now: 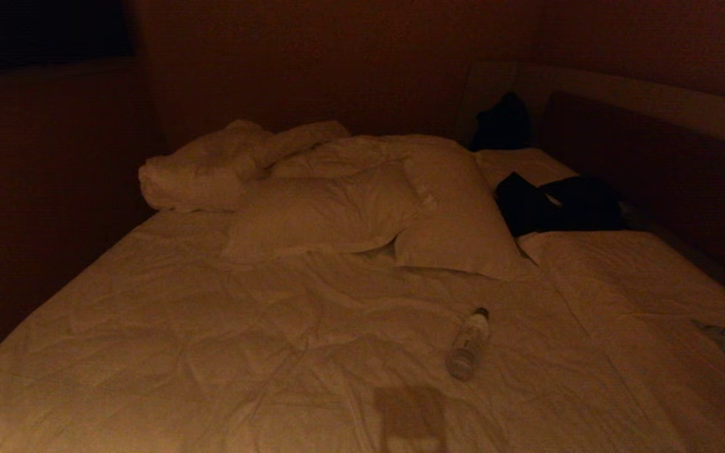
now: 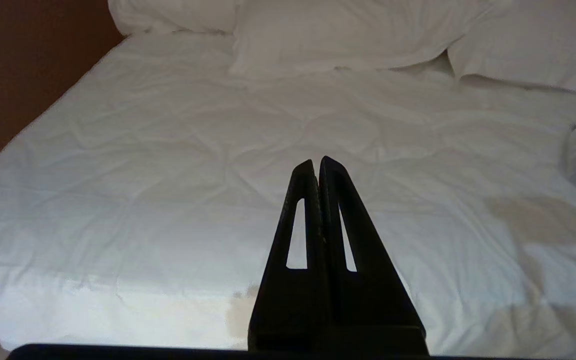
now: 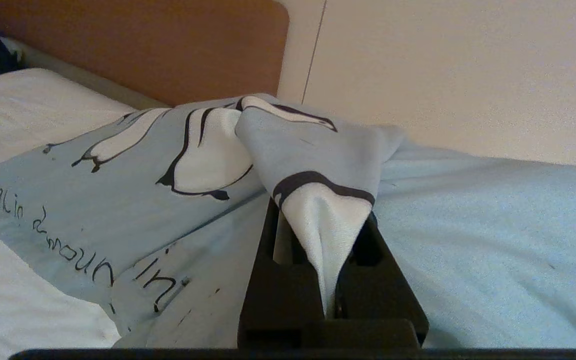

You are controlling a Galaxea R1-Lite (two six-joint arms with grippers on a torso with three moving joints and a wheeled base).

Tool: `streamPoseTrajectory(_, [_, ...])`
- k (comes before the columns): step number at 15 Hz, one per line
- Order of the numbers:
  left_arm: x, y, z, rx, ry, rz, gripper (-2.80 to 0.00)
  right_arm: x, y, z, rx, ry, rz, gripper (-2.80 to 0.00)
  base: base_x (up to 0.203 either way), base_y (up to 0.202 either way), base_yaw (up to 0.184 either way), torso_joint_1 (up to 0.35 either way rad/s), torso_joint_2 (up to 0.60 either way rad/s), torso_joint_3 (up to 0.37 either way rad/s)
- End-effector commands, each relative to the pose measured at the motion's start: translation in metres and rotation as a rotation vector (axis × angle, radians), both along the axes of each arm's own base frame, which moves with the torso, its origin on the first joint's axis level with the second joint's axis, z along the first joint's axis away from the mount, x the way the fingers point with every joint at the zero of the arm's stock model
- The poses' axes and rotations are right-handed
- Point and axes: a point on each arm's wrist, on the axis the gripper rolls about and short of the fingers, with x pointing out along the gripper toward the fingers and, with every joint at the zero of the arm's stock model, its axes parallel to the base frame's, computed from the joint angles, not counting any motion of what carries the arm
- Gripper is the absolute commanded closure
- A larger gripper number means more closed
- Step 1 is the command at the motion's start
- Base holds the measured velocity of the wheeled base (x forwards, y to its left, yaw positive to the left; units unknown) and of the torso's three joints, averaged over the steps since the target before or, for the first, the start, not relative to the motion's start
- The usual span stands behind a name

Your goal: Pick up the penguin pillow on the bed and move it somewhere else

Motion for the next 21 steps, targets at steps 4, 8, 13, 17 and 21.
streamPoseTrajectory(4, [0.0000, 0.0000, 0.0000, 0.000, 0.000, 0.001, 0.00, 0.0020, -0.0008, -0.0048, 0.010, 0.014, -0.004, 0.00, 0.002, 0.143, -0.006, 0.001, 0.00, 0.004])
streamPoseTrajectory(8, [0.0000, 0.0000, 0.0000, 0.000, 0.001, 0.001, 0.00, 0.0024, -0.0009, -0.0058, 0.015, 0.010, -0.005, 0.00, 0.000, 0.196, 0.000, 0.002, 0.00, 0.001])
streamPoseTrajectory(13, [0.0000, 0.0000, 0.0000, 0.000, 0.001, 0.002, 0.00, 0.0024, -0.0009, -0.0060, 0.015, 0.010, -0.005, 0.00, 0.000, 0.075, 0.000, 0.003, 0.00, 0.002])
streamPoseTrajectory(17, [0.0000, 0.0000, 0.0000, 0.000, 0.000, 0.001, 0.00, 0.0025, -0.0009, -0.0064, 0.018, 0.008, -0.008, 0.00, 0.000, 0.000, 0.000, 0.000, 0.00, 0.000])
streamPoseTrajectory(21, [0.0000, 0.0000, 0.0000, 0.000, 0.001, 0.002, 0.00, 0.0031, -0.0012, -0.0080, 0.021, 0.011, -0.006, 0.00, 0.000, 0.000, 0.000, 0.000, 0.00, 0.000])
